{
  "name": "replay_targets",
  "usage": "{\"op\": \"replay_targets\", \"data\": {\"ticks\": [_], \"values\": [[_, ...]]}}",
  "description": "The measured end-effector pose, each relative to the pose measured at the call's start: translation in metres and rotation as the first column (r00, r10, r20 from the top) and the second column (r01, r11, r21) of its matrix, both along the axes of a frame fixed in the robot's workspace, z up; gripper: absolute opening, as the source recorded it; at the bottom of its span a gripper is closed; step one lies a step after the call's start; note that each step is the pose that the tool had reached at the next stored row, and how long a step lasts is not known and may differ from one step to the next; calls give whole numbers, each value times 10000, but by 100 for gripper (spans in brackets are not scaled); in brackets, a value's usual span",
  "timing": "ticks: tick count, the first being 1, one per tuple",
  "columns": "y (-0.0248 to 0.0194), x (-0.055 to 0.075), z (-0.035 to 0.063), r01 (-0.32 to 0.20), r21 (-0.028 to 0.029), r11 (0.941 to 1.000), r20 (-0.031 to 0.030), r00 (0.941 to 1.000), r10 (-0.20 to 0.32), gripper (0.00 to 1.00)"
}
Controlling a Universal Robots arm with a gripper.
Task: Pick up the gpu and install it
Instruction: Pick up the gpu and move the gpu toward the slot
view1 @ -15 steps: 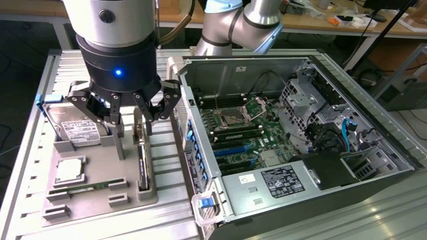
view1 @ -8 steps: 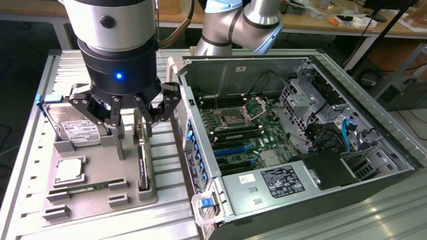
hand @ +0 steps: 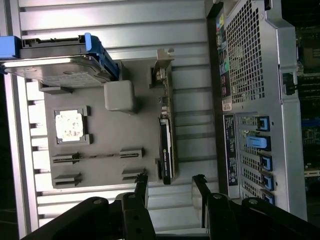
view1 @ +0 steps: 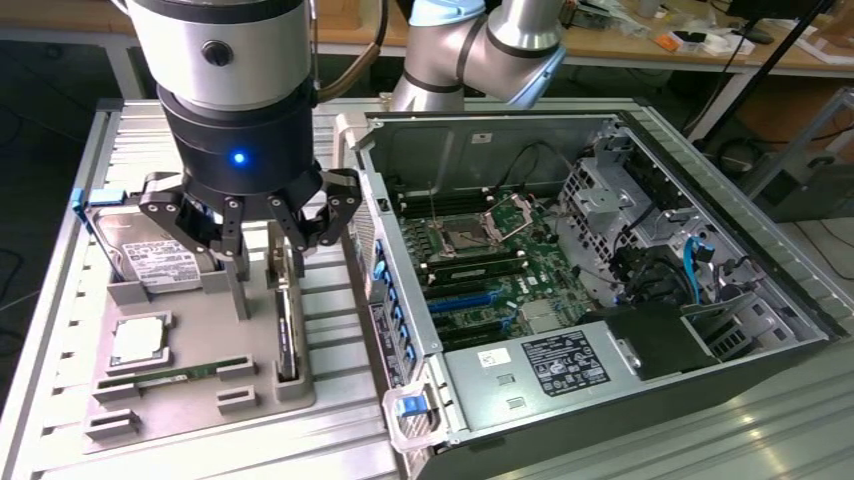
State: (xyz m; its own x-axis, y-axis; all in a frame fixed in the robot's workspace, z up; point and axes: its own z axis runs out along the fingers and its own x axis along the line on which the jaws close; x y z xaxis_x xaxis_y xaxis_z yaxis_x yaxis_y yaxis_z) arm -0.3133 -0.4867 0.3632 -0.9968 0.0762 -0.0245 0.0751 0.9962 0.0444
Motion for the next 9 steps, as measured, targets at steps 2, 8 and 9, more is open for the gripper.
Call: {"op": "replay_targets", "data": {"ticks": [2, 8, 9], "values": [[0, 0, -11, 0, -1, 10000, -1, 10000, 0, 48], [0, 0, -24, 0, -1, 10000, -1, 10000, 0, 48], [0, 0, -25, 0, 0, 10000, -1, 10000, 0, 48]]}}
